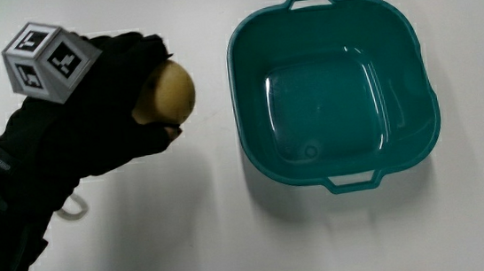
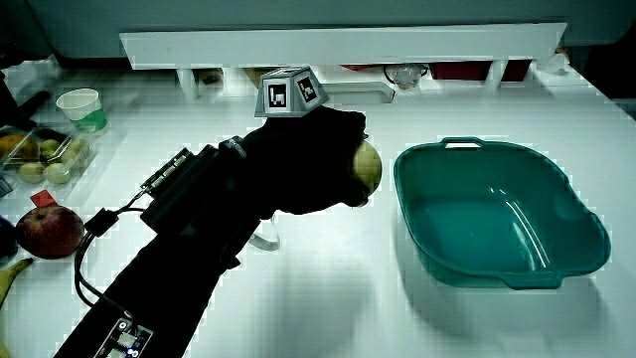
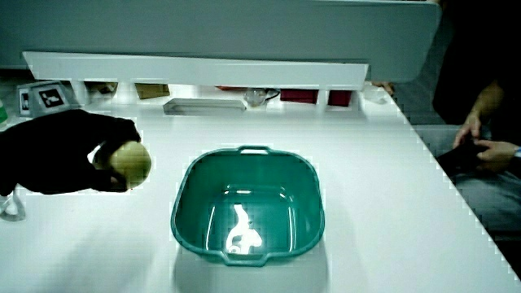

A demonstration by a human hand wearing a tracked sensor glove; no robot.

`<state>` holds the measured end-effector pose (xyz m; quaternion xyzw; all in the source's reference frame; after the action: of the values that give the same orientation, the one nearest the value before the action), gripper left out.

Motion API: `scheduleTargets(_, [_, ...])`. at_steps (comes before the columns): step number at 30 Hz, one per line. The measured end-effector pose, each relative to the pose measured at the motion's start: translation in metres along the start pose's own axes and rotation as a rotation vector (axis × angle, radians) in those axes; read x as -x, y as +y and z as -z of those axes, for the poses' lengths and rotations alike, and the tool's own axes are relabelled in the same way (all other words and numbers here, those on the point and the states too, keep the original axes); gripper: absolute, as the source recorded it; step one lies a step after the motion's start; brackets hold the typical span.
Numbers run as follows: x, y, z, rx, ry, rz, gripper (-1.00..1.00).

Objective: Place pear on desk

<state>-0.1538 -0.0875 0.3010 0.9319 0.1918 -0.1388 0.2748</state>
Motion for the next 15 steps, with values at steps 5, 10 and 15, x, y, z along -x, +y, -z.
scheduleTargets(5, [0.025,0.002,0.015,0.039,-0.019,-0.078,0.00])
scheduleTargets(10, [0.047,0.002,0.030,0.065,-0.031,-0.127,0.00])
scheduleTargets(15, [0.065,0.003,0.044,0.071,-0.033,-0.152,0.00])
